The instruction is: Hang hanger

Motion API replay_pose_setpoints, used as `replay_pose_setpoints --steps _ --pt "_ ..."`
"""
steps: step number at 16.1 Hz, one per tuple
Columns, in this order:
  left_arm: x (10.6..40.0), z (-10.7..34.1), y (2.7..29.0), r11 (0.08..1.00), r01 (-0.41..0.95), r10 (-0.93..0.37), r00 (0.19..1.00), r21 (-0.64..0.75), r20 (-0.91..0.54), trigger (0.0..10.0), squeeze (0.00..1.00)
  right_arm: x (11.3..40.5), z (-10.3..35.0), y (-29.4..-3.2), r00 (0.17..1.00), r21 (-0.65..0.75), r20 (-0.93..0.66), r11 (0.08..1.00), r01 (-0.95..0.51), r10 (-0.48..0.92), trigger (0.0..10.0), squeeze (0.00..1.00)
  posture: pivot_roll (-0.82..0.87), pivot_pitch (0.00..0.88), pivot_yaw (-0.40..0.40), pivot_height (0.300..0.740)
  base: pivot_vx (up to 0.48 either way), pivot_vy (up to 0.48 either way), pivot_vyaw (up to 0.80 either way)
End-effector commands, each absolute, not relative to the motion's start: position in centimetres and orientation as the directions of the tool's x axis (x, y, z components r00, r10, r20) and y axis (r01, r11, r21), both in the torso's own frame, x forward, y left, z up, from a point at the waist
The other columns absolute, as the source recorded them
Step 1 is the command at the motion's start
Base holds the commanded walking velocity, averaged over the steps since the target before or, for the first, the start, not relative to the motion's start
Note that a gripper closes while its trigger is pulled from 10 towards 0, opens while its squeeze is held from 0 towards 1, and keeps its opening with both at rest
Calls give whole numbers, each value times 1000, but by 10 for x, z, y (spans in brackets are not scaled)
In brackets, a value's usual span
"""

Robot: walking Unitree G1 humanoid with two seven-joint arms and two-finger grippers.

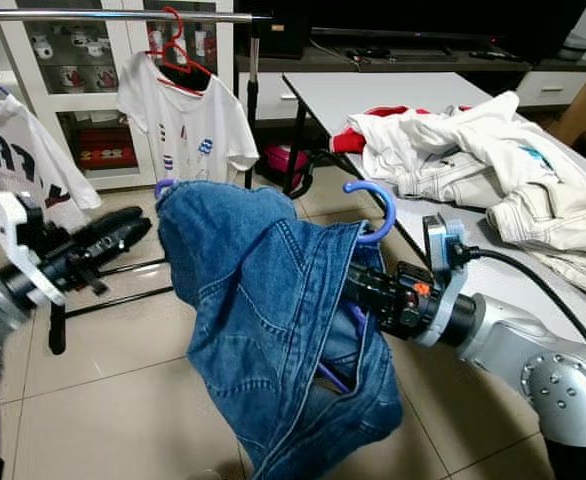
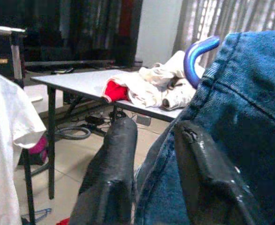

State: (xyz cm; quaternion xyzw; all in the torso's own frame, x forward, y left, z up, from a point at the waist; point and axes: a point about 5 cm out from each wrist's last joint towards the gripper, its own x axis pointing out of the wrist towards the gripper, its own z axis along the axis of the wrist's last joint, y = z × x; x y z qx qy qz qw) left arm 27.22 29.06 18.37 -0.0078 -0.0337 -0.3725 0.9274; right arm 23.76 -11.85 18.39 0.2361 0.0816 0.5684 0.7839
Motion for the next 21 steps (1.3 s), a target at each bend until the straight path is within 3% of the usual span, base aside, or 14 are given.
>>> replay_pose_setpoints --steps 1,6,7,8,9,10,11,12,21 --pt "276 187 286 675 737 -738 674 44 30 10000 1000 236 194 -120 313 426 167 217 -878 935 10000 0 -89 0 -95 740 0 0 0" --pt "281 189 266 529 847 -846 532 61 -43 10000 1000 235 195 -118 271 417 161 183 -890 949 10000 0 -94 0 -87 740 0 0 0" --pt "282 187 258 476 879 -876 477 35 -67 10000 592 236 195 -117 264 413 157 180 -893 952 10000 0 -98 0 -81 740 0 0 0" --pt "284 185 253 448 894 -890 449 25 -83 10000 0 236 195 -117 261 410 154 178 -894 953 10000 0 -100 0 -77 740 0 0 0" --pt "286 183 252 443 896 -892 444 29 -87 10000 0 236 196 -116 259 408 153 178 -895 954 10000 0 -102 0 -74 740 0 0 0" --pt "289 183 252 456 889 -886 457 29 -71 1882 0 236 196 -116 258 406 152 178 -896 954 10000 0 -104 0 -70 740 0 0 0" --pt "289 183 252 461 887 -884 462 32 -67 1882 0 236 195 -116 258 406 152 178 -896 954 10000 0 -104 0 -70 740 0 0 0" --pt "289 183 253 463 886 -884 464 27 -66 0 0 236 195 -116 258 405 152 178 -897 954 10000 0 -104 0 -69 740 0 0 0" --pt "277 185 267 533 846 -846 533 3 -4 0 0 238 192 -113 272 417 156 187 -889 950 10000 0 -90 0 -76 740 0 0 0"
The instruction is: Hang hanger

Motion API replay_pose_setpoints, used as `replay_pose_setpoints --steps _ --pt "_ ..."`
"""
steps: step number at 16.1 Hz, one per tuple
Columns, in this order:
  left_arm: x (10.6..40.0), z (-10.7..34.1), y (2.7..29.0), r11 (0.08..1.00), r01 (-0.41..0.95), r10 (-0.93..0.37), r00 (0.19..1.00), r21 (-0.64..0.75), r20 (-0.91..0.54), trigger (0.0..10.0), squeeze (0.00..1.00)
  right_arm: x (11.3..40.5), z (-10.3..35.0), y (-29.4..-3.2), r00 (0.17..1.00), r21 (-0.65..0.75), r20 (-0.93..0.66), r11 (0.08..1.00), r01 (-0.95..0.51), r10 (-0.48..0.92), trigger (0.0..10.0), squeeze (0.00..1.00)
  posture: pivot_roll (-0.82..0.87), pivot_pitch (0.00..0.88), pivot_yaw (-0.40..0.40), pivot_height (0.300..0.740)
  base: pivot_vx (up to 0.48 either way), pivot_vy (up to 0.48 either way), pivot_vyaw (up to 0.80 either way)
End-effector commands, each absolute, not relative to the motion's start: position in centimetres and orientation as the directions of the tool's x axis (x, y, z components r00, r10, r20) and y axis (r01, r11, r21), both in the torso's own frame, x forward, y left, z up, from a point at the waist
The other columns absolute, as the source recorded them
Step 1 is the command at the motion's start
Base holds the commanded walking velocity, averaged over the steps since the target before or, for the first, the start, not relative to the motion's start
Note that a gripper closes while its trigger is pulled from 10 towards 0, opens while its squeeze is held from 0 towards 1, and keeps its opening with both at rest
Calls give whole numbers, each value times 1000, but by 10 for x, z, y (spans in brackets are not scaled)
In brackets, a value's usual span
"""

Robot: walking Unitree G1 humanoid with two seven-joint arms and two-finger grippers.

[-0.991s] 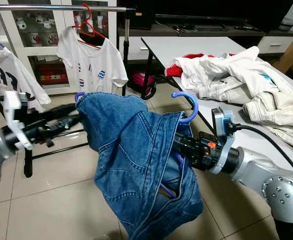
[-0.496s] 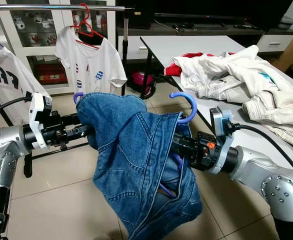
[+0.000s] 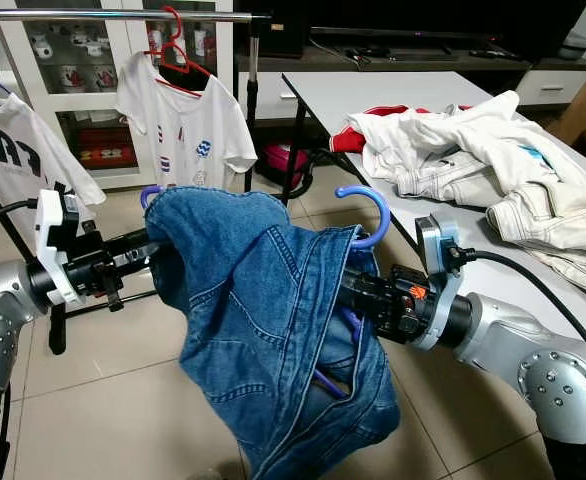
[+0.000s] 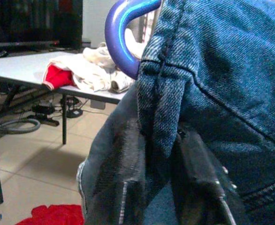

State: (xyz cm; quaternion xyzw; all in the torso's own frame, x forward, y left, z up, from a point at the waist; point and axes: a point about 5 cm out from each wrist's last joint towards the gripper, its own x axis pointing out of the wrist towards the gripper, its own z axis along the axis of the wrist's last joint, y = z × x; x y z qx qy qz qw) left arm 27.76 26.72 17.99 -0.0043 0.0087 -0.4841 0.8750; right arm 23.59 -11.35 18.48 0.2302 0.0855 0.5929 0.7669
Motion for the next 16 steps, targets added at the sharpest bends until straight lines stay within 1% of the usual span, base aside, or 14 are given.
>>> replay_pose_setpoints --steps 1,4,12,13,14,16 --pt "277 185 267 534 845 -845 534 3 -3 0 0 238 192 -113 273 417 155 187 -889 950 10000 0 -90 0 -76 740 0 0 0" --pt "274 188 269 543 839 -839 543 2 11 0 0 240 191 -114 281 414 145 200 -888 949 10000 0 -89 0 -75 740 0 0 0" --pt "271 196 274 577 817 -816 576 10 38 0 0 248 181 -122 356 423 86 289 -859 931 10000 0 -87 0 -73 740 0 0 0" --pt "270 204 272 565 825 -825 563 26 46 0 0 252 173 -126 400 412 12 360 -837 917 10000 0 -89 0 -72 740 0 0 0" --pt "270 205 272 562 827 -827 561 27 47 0 0 252 172 -126 404 410 4 367 -835 915 10000 0 -89 0 -72 740 0 0 0" --pt "275 219 267 554 829 -832 549 76 80 0 0 254 167 -128 410 401 -35 388 -830 912 10000 0 -89 0 -73 740 0 0 0"
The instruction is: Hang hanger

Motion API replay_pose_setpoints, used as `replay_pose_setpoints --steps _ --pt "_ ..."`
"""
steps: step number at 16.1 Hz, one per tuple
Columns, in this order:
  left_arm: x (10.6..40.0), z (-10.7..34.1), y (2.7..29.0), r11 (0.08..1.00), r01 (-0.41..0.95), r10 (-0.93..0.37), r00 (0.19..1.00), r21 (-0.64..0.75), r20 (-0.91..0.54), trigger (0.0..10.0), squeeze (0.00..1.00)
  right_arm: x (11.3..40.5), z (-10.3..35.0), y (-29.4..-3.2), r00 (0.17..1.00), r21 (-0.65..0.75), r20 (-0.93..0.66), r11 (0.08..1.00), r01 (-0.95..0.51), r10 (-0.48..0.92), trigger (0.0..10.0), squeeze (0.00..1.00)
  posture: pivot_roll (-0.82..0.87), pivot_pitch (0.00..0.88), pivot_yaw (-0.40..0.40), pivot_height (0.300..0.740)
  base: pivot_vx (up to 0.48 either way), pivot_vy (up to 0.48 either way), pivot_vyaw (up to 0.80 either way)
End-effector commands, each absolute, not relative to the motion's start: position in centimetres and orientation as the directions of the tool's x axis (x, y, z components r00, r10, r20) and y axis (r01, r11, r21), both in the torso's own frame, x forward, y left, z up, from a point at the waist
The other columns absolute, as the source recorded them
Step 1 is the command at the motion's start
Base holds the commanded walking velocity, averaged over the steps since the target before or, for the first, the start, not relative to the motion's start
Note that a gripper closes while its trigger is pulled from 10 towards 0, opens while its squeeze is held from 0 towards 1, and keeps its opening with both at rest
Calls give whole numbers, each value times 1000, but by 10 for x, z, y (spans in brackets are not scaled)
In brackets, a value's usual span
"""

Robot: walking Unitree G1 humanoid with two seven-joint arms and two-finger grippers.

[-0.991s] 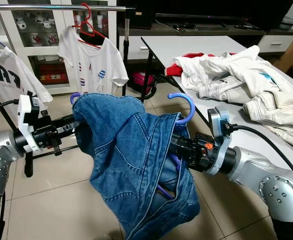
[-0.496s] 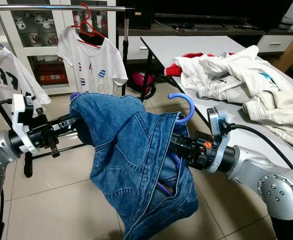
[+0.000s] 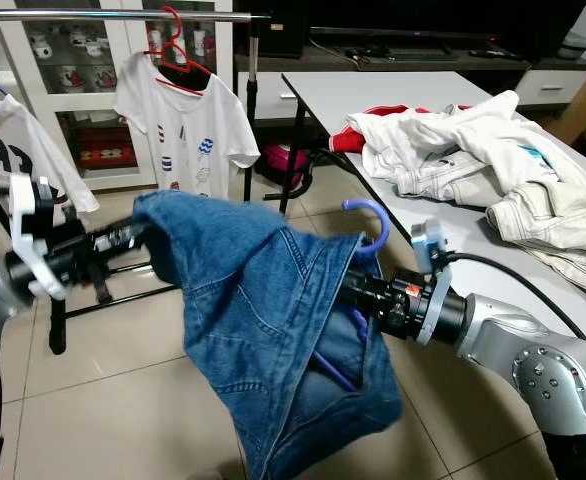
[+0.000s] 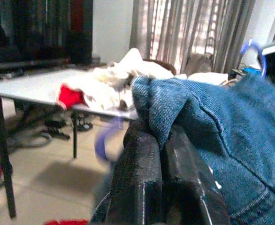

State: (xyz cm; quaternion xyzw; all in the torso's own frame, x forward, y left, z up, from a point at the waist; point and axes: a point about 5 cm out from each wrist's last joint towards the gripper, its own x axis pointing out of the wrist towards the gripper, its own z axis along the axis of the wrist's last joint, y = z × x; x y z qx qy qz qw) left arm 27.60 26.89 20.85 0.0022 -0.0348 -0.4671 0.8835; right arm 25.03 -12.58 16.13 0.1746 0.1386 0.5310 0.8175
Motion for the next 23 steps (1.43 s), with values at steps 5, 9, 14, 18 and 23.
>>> replay_pose_setpoints --steps 5,9,14,18,23 --pt "308 255 275 737 655 -674 699 165 239 0 0 245 157 -124 354 373 -104 366 -852 929 10000 0 -97 0 -65 740 0 0 0" --pt "317 247 303 897 415 -441 864 154 244 0 0 245 166 -130 402 389 -13 375 -841 916 10000 0 -104 0 -55 740 0 0 0" --pt "315 222 341 989 60 -89 971 134 223 0 0 241 174 -128 370 405 76 311 -860 926 10000 0 -88 0 -74 740 0 0 0" --pt "314 197 346 992 -41 22 987 116 158 0 0 245 181 -124 375 422 131 291 -859 918 10000 0 -82 0 -80 740 0 0 0" --pt "315 177 338 995 -43 34 994 84 107 0 0 247 182 -123 395 430 140 303 -850 908 10000 0 -82 0 -88 740 0 0 0"
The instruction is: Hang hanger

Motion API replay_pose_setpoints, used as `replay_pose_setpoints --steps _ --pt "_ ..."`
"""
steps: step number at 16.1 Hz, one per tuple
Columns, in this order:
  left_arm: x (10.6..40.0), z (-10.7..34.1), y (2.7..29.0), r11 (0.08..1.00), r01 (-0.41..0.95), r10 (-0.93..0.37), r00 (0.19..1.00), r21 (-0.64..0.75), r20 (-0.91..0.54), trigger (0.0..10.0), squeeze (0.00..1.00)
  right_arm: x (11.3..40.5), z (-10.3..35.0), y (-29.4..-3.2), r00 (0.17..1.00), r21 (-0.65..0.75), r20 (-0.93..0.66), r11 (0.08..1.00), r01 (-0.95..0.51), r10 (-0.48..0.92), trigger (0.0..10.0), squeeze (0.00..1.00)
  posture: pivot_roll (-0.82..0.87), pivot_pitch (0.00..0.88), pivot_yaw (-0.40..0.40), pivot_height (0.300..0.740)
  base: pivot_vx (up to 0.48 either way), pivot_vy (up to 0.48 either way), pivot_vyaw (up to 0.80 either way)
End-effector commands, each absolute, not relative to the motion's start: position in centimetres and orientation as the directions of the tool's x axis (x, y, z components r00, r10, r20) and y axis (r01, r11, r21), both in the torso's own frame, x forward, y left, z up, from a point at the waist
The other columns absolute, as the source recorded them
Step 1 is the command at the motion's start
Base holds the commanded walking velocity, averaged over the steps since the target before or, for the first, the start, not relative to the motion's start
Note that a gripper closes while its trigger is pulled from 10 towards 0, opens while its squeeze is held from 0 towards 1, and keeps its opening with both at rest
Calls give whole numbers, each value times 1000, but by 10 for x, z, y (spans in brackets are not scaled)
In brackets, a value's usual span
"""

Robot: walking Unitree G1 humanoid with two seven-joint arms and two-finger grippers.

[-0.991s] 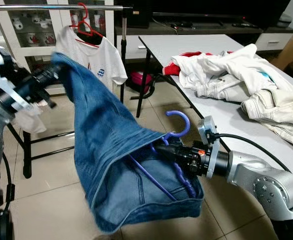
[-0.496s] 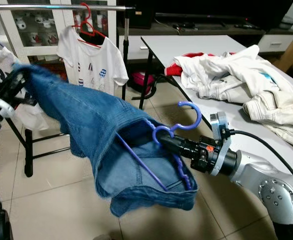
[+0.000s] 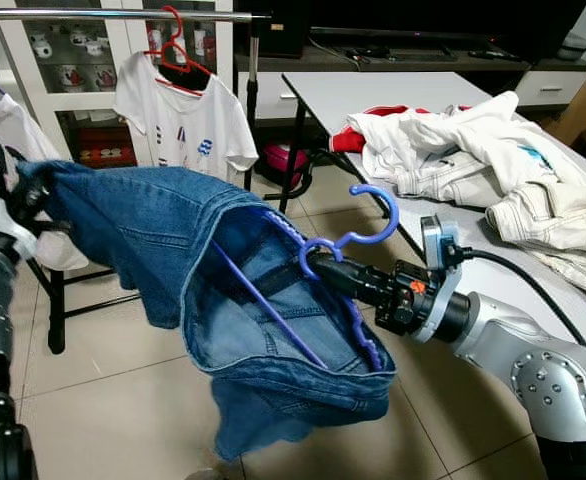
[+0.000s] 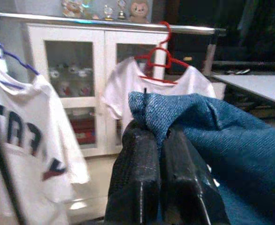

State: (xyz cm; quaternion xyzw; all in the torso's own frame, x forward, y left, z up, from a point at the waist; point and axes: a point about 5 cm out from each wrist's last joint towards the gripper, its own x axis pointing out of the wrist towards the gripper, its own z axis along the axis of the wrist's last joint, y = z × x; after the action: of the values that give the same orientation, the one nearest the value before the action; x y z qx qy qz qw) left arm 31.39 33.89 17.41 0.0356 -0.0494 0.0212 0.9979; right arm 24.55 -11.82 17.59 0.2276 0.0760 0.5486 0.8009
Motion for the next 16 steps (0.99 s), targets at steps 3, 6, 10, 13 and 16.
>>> replay_pose_setpoints --steps 3,6,10,13,16 --pt "311 162 321 996 63 -68 995 57 77 10000 1000 260 181 -121 484 412 112 402 -818 868 10000 0 -87 0 -84 740 0 0 0" --pt "300 148 321 998 57 -57 997 11 54 10000 1000 264 178 -121 543 414 74 470 -780 836 10000 0 -96 0 -81 740 0 0 0" --pt "286 141 295 995 101 -102 994 18 32 10000 1000 281 161 -114 742 288 -18 714 -639 671 10000 0 -73 0 -98 740 0 0 0" --pt "276 145 237 970 244 -244 969 16 31 10000 129 294 140 -109 836 259 -128 831 -492 534 10000 0 -67 0 -97 740 0 0 0" --pt "271 148 212 970 240 -242 969 32 53 10000 0 291 129 -108 864 264 -141 860 -437 483 10000 0 -59 0 -101 740 0 0 0"
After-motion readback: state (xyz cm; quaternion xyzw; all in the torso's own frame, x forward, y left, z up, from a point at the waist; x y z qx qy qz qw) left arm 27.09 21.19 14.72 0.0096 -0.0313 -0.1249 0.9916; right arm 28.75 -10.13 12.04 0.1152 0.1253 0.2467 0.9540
